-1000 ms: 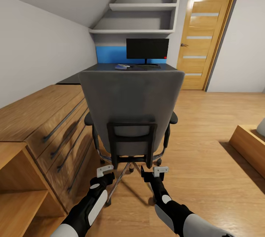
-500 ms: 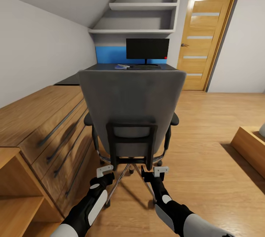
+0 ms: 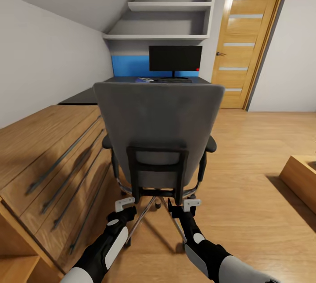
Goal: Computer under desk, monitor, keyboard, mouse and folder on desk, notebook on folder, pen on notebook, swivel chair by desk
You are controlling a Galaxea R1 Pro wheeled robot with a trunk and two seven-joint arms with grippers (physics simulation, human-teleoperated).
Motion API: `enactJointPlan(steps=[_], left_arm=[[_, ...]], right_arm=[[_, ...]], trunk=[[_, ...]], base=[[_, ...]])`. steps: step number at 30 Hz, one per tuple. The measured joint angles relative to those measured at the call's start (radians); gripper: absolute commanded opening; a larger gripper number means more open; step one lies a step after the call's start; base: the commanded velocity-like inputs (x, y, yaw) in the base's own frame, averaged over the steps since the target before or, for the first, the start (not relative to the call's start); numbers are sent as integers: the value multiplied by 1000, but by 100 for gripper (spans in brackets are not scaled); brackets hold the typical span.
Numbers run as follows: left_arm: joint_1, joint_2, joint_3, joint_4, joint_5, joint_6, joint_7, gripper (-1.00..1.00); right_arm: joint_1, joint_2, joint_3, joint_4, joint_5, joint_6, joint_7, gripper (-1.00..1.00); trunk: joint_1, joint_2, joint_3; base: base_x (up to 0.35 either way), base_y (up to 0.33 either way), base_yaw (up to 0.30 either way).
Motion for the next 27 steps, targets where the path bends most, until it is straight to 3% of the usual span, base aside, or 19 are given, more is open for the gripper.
enactJointPlan(steps=[16, 27], left_arm=[[0, 0, -1, 1, 7, 0, 1, 100], [0, 0, 0, 0, 3, 0, -1, 100]], right_arm=[[0, 0, 0, 1, 0, 0, -1, 100], [0, 0, 0, 2, 2, 0, -1, 100]], trunk=[[0, 0, 8], [0, 0, 8]], base=[[172, 0, -220], [151, 0, -32]])
